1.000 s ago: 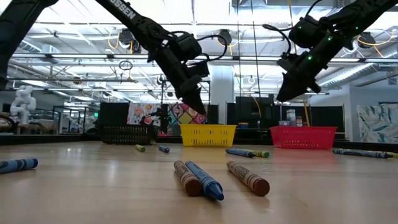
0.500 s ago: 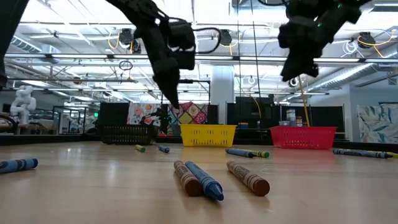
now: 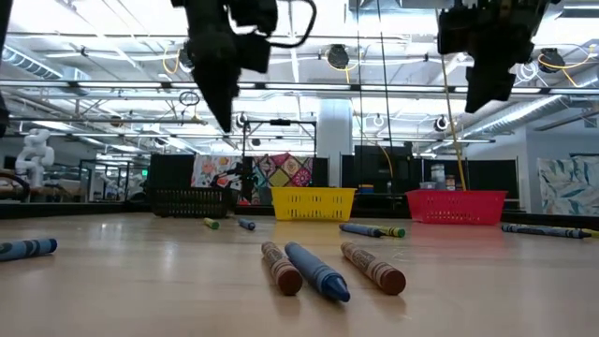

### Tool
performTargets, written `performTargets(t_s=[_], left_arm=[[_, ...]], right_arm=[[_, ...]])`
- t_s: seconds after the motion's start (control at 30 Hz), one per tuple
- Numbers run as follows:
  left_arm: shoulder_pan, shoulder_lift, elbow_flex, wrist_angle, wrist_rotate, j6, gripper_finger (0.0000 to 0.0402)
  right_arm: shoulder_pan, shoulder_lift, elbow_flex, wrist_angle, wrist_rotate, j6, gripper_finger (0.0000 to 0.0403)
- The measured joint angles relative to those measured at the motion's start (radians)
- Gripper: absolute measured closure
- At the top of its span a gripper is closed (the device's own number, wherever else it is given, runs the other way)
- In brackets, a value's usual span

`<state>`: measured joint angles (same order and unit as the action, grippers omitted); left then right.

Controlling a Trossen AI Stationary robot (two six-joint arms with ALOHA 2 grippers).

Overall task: Sort crayons
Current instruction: Put the brown crayon into the yellow bin

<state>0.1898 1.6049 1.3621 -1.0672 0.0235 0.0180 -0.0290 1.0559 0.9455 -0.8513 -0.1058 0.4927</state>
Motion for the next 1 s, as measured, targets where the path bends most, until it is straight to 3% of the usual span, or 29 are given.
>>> performTargets(t_s=[0.2,0.37,0.57,0.77,1.0], left_arm=[[-0.084,-0.039,0.000,-0.048,-0.021,-0.079,0.0313],[-0.144,-0.052,0.000,-0.053,-0.031,-0.092,0.0313],[-0.213,-0.051,0.000,-0.067,-0.051,-0.086,0.0314],[-0.267,-0.050,0.000,-0.110,-0.093,-0.089,0.0313],[-0.303,-0.050,0.000,-0.176,-0.085,-0.092,0.0314]], right_arm=[[0.053,0.054,0.000,0.110,0.001,0.009,0.0319],[0.055,0.125,0.000,0.301,0.001,-0.061,0.0319],[0.063,0.255,0.000,0.565,-0.103,0.053,0.0319],[0.101,0.375,0.000,0.575,-0.042,0.116,0.0307],[0.155,0.424,0.000,0.601,-0.021,0.273,0.0254]])
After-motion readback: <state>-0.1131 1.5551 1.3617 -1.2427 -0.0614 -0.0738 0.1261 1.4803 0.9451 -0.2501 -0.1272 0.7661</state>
